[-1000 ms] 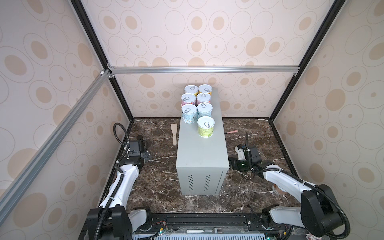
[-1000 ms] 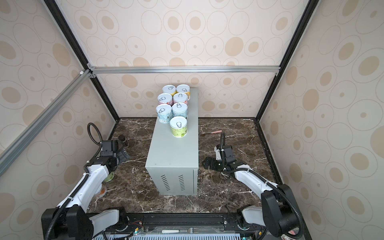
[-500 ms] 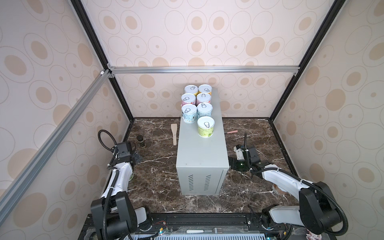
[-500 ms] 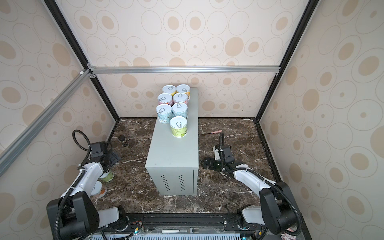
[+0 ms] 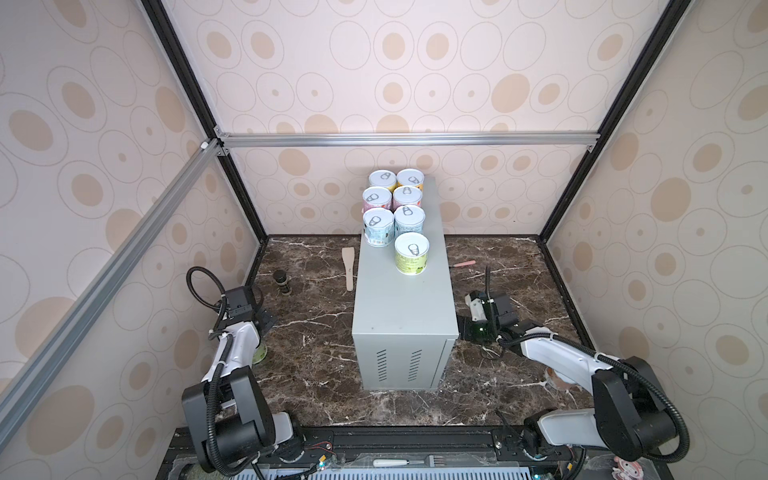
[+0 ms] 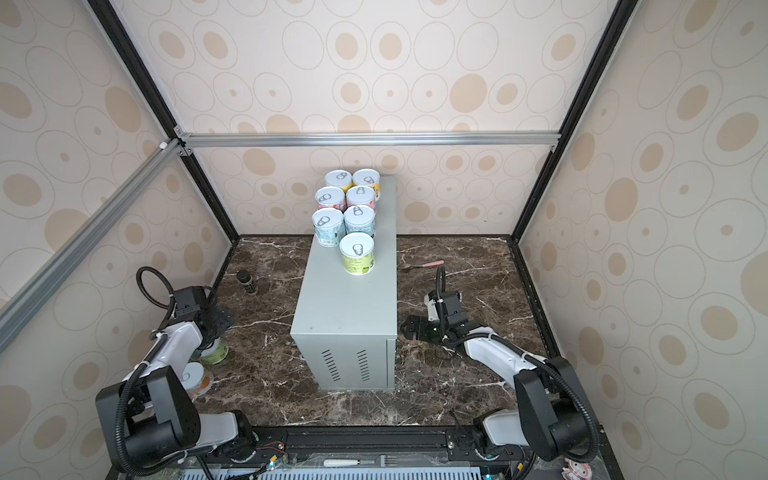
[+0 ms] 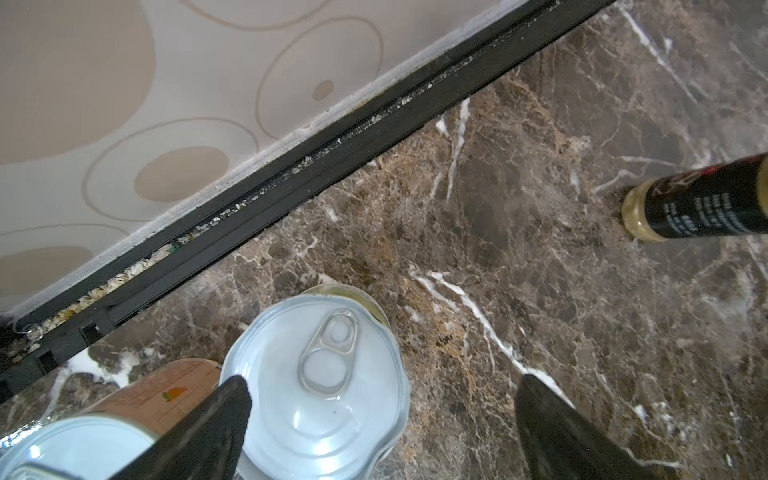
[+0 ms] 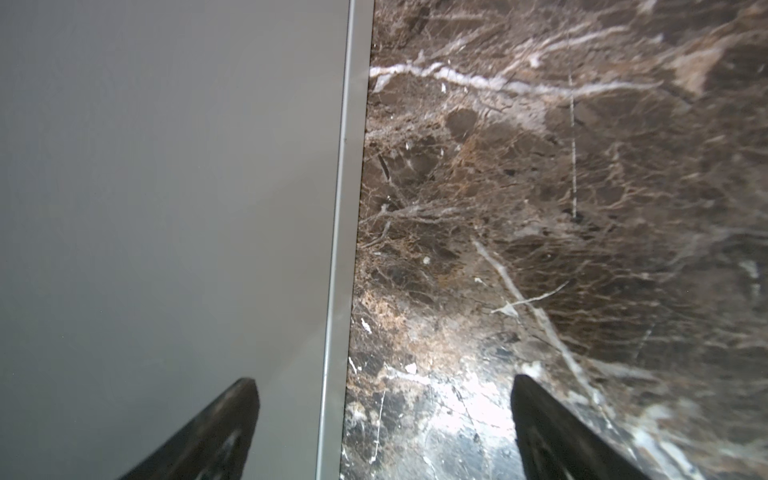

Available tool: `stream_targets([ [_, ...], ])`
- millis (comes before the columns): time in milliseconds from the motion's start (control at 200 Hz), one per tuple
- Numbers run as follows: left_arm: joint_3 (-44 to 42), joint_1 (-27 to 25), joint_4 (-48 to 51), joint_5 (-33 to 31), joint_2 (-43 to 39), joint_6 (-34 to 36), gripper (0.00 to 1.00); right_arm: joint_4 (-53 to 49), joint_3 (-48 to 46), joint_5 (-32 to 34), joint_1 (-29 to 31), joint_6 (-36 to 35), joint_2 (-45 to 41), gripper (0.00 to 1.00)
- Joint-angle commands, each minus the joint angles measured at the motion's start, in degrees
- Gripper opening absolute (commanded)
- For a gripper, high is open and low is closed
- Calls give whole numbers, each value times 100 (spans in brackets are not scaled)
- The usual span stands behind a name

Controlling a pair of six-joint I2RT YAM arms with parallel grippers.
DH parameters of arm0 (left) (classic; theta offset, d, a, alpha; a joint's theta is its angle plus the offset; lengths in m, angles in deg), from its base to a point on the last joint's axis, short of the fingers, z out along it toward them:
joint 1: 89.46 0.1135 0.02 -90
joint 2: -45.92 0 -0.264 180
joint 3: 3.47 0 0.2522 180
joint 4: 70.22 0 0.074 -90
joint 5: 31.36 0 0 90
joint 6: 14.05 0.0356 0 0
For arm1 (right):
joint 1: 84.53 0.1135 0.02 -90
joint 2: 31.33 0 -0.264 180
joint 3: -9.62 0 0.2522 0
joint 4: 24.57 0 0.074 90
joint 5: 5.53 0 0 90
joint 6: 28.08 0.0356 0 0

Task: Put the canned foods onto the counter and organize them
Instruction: 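Lower the left gripper onto another green-labelled floor can and close it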

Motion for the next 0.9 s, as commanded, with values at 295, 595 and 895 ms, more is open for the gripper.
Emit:
stream_targets([
  [295,175,224,61,-323,179,-179,99,100,32,-148,49,67,152,97],
  [595,55,229,-95,-26,484,-162,99,83,6,-112,47,69,115,97],
  [895,50,242,-124,205,957,-148,98,101,-12,-122,51,85,78,97],
])
